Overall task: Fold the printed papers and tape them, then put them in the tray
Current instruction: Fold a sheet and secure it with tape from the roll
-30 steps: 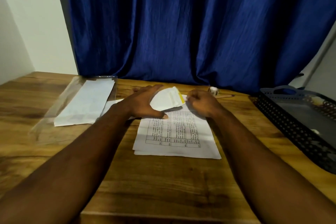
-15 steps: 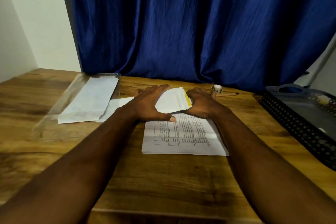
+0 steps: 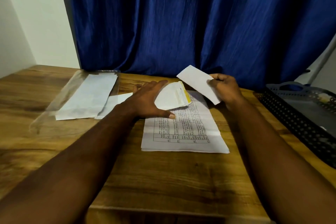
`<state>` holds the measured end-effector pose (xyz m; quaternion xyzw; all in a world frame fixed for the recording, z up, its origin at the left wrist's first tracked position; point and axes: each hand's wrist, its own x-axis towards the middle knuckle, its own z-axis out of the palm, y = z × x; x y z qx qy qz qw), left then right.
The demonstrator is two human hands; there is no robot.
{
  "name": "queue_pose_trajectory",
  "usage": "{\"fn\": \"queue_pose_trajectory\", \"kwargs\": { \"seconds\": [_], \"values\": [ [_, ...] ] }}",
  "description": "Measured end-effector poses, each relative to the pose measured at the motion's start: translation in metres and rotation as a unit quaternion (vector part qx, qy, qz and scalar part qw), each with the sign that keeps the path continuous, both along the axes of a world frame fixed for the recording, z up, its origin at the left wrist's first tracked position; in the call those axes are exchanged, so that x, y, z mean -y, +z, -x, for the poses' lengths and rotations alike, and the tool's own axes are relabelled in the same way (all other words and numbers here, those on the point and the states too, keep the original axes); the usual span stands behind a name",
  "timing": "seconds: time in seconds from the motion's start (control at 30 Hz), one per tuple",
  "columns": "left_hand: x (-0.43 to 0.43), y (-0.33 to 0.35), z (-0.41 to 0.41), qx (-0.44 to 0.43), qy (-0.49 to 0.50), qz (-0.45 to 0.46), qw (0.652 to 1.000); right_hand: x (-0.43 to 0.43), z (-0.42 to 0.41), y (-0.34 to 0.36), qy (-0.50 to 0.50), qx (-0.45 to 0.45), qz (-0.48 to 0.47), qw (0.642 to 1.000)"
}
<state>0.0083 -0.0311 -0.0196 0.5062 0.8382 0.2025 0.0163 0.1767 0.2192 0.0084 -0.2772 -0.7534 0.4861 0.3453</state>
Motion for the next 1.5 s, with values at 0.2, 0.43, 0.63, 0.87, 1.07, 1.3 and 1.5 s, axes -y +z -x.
{"fn": "queue_pose_trajectory", "kwargs": {
  "seconds": [0.2, 0.43, 0.63, 0.87, 1.07, 1.3, 1.5],
  "values": [
    [0.0, -0.003, 0.002, 0.003, 0.0, -0.011, 1.0, -0.001, -0.019, 0.013, 0.14, -0.001, 0.121, 0.983],
    [0.0, -0.002, 0.001, -0.004, 0.01, 0.0, 1.0, -0.018, -0.038, 0.014, 0.133, 0.1, 0.025, 0.986],
    [0.001, -0.001, 0.001, -0.003, 0.018, 0.006, 1.0, -0.034, -0.048, 0.009, 0.112, 0.137, 0.031, 0.984],
    [0.005, 0.001, -0.002, -0.017, 0.012, 0.002, 1.0, -0.034, -0.046, 0.018, 0.145, 0.157, 0.01, 0.977],
    [0.004, 0.005, -0.012, -0.023, -0.006, 0.016, 1.0, -0.016, -0.031, 0.024, 0.188, 0.233, -0.046, 0.953],
    [-0.002, 0.002, -0.009, -0.037, -0.021, 0.02, 0.999, 0.011, -0.011, 0.017, 0.159, 0.172, -0.087, 0.968],
    [-0.003, 0.0, -0.007, -0.043, -0.016, 0.013, 0.999, -0.003, -0.029, 0.02, 0.098, 0.233, 0.034, 0.967]
  ]
}}
